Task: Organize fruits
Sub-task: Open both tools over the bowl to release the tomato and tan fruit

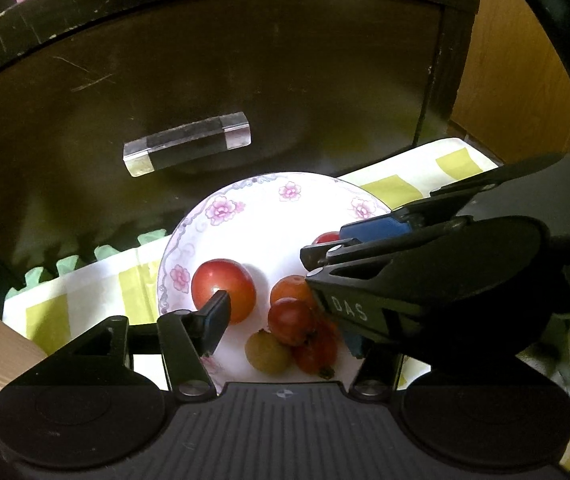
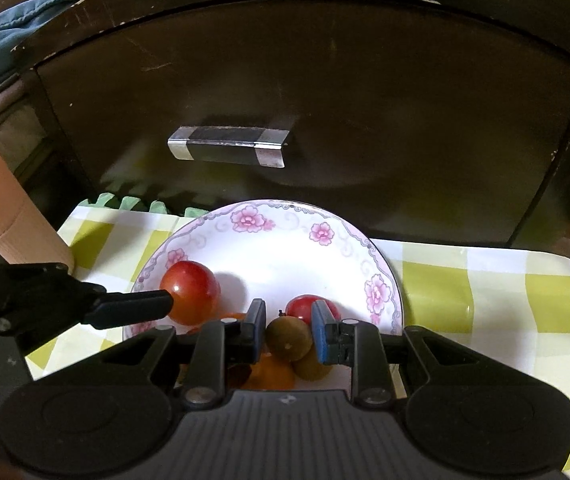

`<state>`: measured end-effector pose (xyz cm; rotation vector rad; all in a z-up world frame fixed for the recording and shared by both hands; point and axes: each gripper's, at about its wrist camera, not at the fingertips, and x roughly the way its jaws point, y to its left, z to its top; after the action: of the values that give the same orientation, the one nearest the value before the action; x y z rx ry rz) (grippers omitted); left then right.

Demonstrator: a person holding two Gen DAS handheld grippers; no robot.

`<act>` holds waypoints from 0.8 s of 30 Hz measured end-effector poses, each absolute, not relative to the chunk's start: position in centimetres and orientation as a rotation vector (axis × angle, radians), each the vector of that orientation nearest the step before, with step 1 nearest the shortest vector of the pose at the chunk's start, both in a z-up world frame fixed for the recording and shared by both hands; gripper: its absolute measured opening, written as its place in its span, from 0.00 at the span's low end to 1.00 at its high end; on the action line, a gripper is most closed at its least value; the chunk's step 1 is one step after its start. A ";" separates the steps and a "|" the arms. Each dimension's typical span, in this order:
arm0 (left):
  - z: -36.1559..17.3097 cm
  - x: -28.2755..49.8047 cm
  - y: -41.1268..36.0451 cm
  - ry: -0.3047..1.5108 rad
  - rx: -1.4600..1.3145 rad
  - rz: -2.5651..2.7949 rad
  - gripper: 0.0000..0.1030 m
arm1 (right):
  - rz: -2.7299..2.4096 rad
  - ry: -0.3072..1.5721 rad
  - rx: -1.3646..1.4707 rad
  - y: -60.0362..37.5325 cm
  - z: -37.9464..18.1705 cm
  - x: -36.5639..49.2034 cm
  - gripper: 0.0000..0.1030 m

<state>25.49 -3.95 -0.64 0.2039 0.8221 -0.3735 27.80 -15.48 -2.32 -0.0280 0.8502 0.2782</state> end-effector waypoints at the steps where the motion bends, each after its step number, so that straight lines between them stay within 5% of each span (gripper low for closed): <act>1: -0.6 25.5 -4.0 0.822 0.202 -0.372 0.66 | 0.277 0.850 -0.022 -15.5 -2.3 27.8 0.23; 24: 1.0 25.2 -3.3 0.805 0.166 -0.352 0.78 | 0.263 0.799 0.033 -16.1 0.2 27.0 0.33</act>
<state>25.21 -3.31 0.98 0.1656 0.8052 -0.3515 26.99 -16.07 0.22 0.0332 0.7989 0.2631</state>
